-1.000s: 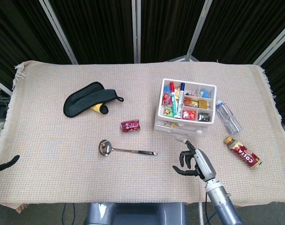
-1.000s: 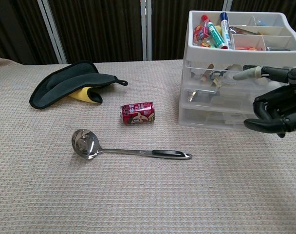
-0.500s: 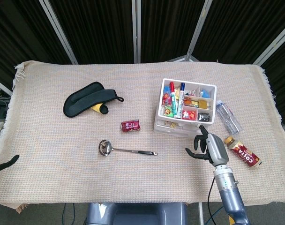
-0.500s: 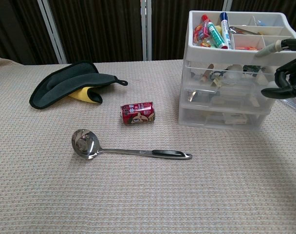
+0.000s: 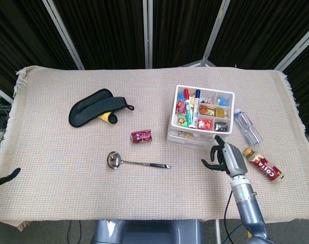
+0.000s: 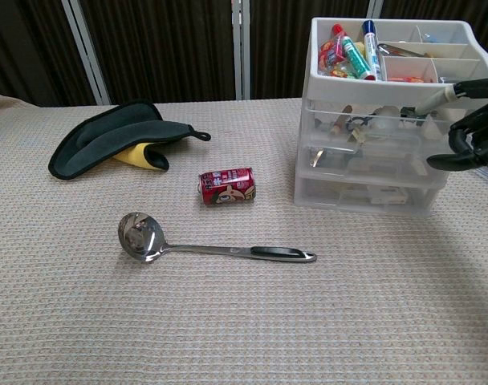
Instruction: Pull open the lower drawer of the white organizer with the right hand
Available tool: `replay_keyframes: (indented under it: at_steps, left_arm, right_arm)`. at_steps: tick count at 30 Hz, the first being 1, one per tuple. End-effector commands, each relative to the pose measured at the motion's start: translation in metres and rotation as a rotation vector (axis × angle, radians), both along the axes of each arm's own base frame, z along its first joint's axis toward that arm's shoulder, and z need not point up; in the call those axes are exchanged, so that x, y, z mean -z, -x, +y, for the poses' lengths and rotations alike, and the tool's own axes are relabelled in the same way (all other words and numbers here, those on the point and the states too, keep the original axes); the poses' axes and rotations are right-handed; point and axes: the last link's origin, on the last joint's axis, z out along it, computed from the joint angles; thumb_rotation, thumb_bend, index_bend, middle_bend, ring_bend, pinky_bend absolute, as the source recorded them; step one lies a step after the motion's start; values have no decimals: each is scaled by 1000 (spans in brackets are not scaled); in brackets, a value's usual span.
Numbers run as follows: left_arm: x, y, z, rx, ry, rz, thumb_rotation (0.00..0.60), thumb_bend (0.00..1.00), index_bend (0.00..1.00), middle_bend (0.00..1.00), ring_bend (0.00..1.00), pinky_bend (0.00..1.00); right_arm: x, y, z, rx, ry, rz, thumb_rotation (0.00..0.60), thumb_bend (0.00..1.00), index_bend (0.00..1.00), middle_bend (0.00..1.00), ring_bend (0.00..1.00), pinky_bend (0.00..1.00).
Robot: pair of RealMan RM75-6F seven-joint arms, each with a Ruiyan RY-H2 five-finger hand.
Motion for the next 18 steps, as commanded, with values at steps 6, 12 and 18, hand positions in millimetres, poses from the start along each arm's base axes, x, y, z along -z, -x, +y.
replay_keyframes:
  at_steps: [6,12,18]
  left_arm:
    - [0,0,0,0,2,-1,600,111,0,0,0,0]
    - [0,0,0,0,2,-3,600,112,0,0,0,0]
    - [1,0,0,0,7,0,600,112,0,0,0,0]
  right_arm:
    - [4,3,-1,11,-4,30,600,171,449,721,789,690]
    - [5,1,4,-1,2,34,600,192,499,722,789,691]
    - [5,2,13,-16,-1,31,600,192,510,722,789,691]
